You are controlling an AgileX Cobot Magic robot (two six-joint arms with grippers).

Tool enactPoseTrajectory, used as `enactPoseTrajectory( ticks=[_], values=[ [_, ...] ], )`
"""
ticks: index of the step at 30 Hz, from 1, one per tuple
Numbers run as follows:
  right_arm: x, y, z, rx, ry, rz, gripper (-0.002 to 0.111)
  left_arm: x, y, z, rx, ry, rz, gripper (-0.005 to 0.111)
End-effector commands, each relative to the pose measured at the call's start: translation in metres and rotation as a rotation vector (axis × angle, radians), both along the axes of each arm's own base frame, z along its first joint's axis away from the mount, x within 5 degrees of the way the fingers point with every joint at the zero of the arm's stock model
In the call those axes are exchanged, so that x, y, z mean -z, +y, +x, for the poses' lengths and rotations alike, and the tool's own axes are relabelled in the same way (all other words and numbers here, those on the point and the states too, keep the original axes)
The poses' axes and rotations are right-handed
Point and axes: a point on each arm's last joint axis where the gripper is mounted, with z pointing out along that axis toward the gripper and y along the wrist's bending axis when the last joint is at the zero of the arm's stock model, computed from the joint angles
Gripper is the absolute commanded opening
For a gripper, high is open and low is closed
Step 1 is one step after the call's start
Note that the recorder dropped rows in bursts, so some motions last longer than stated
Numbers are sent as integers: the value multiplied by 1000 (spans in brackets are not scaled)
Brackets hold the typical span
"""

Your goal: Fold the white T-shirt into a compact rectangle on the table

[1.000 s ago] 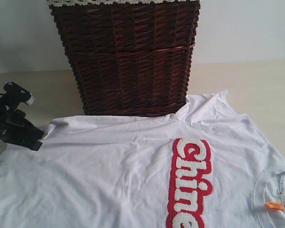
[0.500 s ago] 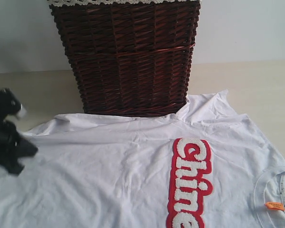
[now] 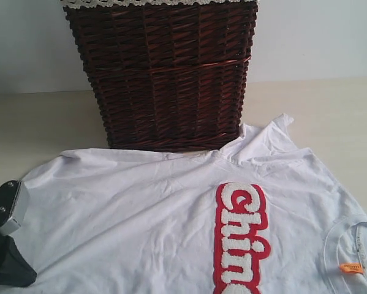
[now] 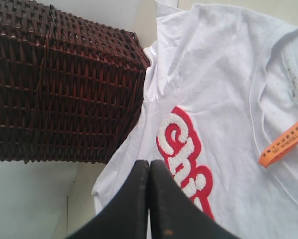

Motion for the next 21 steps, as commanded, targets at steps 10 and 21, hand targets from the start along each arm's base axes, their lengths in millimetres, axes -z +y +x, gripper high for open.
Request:
enactPoseTrajectory(
  ticks=[10, 21],
  values=[
    [-1, 0, 0, -1, -16, -7, 0, -23, 2, 19, -91, -165, 12, 0],
    [-1, 0, 0, -1, -16, -7, 0, -59, 28, 29, -306, -138, -88, 84]
  ],
)
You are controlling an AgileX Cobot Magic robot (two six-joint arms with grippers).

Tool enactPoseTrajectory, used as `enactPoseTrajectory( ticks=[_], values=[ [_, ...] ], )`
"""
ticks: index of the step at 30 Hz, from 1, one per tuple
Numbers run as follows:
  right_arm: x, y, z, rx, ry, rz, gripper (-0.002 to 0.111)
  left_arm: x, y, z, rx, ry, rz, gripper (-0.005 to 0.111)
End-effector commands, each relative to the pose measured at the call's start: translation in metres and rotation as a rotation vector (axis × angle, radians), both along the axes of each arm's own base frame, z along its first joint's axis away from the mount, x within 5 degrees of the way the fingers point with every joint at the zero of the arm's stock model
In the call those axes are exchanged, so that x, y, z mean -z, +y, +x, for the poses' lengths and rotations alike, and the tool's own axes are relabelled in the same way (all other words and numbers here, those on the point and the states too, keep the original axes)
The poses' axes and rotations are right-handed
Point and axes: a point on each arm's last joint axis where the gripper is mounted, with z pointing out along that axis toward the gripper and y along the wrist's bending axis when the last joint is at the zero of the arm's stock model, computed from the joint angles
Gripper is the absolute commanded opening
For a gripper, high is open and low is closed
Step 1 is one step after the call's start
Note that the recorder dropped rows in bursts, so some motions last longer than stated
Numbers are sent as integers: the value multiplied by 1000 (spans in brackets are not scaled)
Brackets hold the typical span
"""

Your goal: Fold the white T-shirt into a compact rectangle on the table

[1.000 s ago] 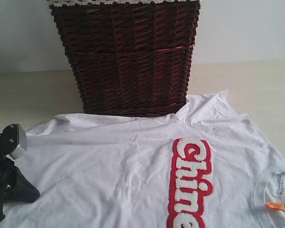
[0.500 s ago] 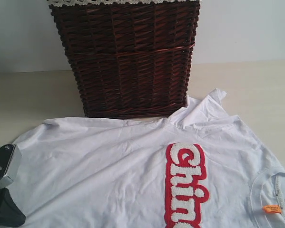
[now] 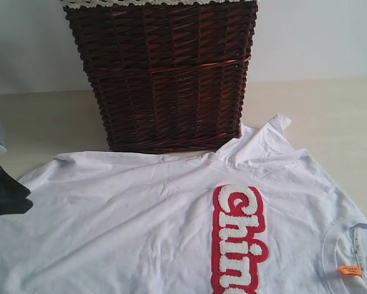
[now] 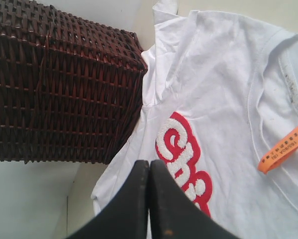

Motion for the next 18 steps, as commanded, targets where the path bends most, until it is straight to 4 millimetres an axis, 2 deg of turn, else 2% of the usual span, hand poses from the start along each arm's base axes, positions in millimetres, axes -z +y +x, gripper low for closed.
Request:
enactPoseTrajectory(
  ticks=[1, 4, 6, 8, 11, 18],
  values=[
    [-1, 0, 0, -1, -16, -7, 0, 6, 21, -23, -44, 141, -12, 105],
    [-1, 0, 0, -1, -16, -7, 0, 11, 37, -41, 156, 171, 160, 105],
    [-1, 0, 0, -1, -16, -7, 0, 14, 43, -46, 382, 121, 267, 105],
    [-1, 0, 0, -1, -16, -7, 0, 15, 49, -43, 461, 108, 370, 104],
    [-1, 0, 0, -1, -16, -7, 0, 19, 56, -40, 523, 115, 443, 104],
    [-1, 0, 0, -1, -16, -7, 0, 33, 59, -35, 517, 124, 453, 104]
  ],
)
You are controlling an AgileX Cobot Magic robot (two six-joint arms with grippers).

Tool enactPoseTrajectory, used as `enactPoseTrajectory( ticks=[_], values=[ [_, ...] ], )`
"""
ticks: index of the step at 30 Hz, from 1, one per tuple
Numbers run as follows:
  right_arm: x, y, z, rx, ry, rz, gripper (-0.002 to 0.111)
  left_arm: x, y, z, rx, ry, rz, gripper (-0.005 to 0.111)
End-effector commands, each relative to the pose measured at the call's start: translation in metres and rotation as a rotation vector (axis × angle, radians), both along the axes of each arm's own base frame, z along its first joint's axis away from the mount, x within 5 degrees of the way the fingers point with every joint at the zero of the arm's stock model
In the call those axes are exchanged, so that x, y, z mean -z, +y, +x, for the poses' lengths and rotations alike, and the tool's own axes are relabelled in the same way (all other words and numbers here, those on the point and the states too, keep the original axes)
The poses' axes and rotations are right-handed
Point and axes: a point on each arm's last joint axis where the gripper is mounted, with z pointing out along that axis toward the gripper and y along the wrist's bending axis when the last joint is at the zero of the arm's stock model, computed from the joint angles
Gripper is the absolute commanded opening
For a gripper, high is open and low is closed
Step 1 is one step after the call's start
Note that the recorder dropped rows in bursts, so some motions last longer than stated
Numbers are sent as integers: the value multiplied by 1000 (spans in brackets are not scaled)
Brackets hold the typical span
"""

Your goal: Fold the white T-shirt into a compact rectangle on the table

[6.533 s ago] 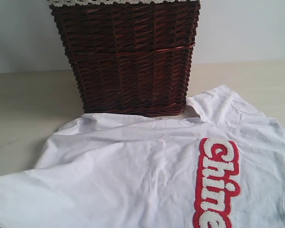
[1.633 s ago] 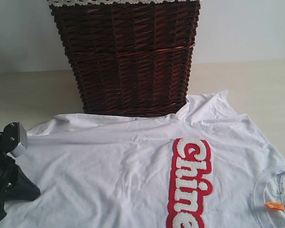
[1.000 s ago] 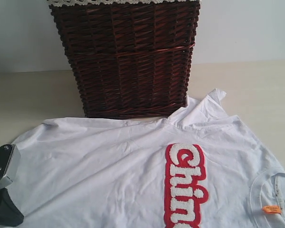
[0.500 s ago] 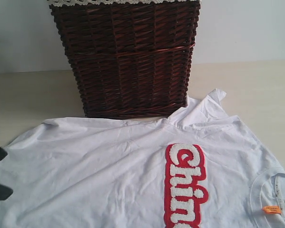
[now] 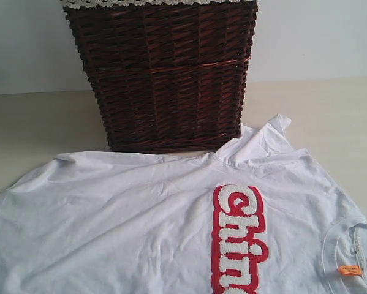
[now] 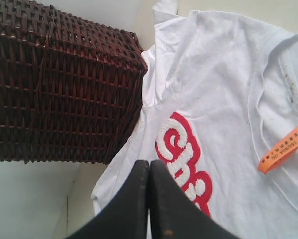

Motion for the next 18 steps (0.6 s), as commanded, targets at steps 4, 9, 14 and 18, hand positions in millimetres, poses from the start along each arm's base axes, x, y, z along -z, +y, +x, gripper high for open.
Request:
enactPoseTrajectory(
  ticks=[4, 9, 14, 18],
  values=[
    [-1, 0, 0, -1, -16, -7, 0, -4, 2, 13, 7, -42, 13, 104],
    [-1, 0, 0, -1, -16, -7, 0, -11, -1, 30, -52, -38, -65, 104],
    [-1, 0, 0, -1, -16, -7, 0, 0, -6, 32, -64, 48, -121, 104],
    [-1, 0, 0, -1, -16, -7, 0, 9, -7, 35, -56, 56, -115, 104]
  ],
)
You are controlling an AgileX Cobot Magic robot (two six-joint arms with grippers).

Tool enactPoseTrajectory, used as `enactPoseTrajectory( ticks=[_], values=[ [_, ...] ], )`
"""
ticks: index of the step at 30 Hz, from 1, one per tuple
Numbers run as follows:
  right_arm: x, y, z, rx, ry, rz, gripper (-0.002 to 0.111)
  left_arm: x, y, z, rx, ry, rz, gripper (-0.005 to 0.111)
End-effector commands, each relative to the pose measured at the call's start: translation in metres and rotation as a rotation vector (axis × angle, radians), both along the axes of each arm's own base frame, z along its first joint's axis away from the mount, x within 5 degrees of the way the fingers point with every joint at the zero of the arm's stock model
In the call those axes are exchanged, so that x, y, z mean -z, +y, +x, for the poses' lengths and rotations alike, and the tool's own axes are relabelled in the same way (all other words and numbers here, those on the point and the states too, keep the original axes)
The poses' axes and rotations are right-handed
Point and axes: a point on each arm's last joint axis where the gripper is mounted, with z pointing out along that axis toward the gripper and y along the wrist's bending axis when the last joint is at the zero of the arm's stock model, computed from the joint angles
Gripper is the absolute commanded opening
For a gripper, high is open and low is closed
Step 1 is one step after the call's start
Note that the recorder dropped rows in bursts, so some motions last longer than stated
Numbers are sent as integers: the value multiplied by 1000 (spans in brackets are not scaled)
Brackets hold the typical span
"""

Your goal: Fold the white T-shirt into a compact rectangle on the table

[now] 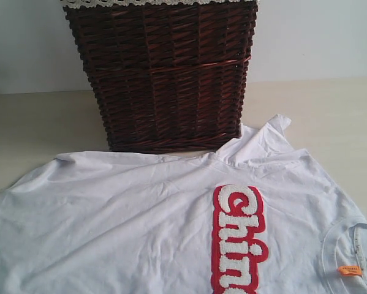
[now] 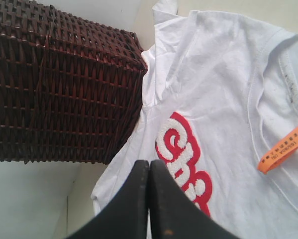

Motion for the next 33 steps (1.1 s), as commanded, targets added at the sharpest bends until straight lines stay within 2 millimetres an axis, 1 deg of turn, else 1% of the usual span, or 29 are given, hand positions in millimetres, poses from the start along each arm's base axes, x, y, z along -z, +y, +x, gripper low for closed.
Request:
enactPoseTrajectory(
  ticks=[1, 7, 11, 14, 17, 21, 24, 26, 27, 29, 33],
  values=[
    [-1, 0, 0, -1, -16, -7, 0, 8, -4, 5, 5, 9, -5, 104],
    [-1, 0, 0, -1, -16, -7, 0, 21, -10, 8, 61, 12, 32, 104],
    [-1, 0, 0, -1, -16, -7, 0, 29, -13, 3, 127, 33, 67, 104],
    [-1, 0, 0, -1, -16, -7, 0, 35, -14, 0, 134, 16, 89, 100],
    [-1, 0, 0, -1, -16, -7, 0, 40, -16, -6, 143, 24, 96, 85],
    [-1, 0, 0, -1, -16, -7, 0, 44, -17, -16, 147, 53, 91, 54],
    [-1, 0, 0, -1, -16, -7, 0, 47, -18, -19, 144, 56, 95, 33],
    [-1, 0, 0, -1, -16, -7, 0, 48, -17, -20, 139, 46, 100, 22],
    [-1, 0, 0, -1, -16, -7, 0, 49, -18, -19, 129, 36, 102, 13],
    [-1, 0, 0, -1, -16, -7, 0, 49, -18, -19, 120, 36, 101, 0],
    [-1, 0, 0, -1, -16, -7, 0, 43, -19, -19, 87, 26, 86, 0]
  ],
)
